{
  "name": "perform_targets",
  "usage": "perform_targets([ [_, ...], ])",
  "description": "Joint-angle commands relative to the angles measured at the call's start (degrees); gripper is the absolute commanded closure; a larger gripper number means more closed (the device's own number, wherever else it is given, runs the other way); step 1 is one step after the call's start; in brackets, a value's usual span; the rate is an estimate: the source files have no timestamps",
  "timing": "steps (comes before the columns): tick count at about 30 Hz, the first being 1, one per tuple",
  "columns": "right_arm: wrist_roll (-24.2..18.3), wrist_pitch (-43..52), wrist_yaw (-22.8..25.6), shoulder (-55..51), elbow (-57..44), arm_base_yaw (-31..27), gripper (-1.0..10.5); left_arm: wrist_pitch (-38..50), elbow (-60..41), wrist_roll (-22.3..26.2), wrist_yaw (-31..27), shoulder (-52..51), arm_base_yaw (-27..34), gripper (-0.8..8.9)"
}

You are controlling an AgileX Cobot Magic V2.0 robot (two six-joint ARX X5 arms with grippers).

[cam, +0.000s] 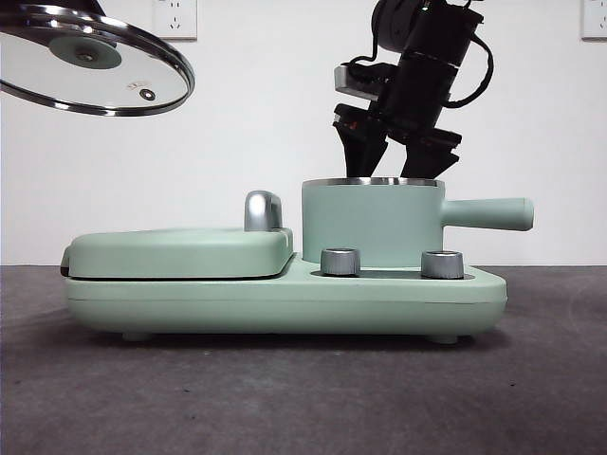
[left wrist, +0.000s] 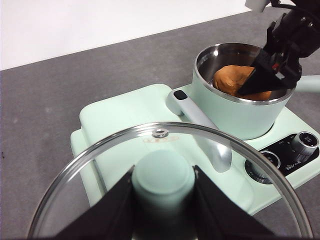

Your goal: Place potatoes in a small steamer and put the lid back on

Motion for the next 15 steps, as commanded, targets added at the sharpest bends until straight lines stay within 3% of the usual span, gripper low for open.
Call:
perform_targets([
  [1, 0.44, 0.04, -0.07, -3.43, 1.77, 0.31, 5.7, 1.9, 0.85, -0.09, -0.09, -0.11, -0.15, 8.04],
  [7, 1.51, 0.9, 0.15, -18.36, -0.61, 1.22, 6.2, 1.92, 0.85, -1.07, -0.09, -0.11, -0.15, 8.04],
  [15, 2.75, 13.66, 0.63, -38.12, -22.62, 2.27, 6.3, 1.77, 0.85, -1.14, -0.09, -0.11, -0.15, 8.04],
])
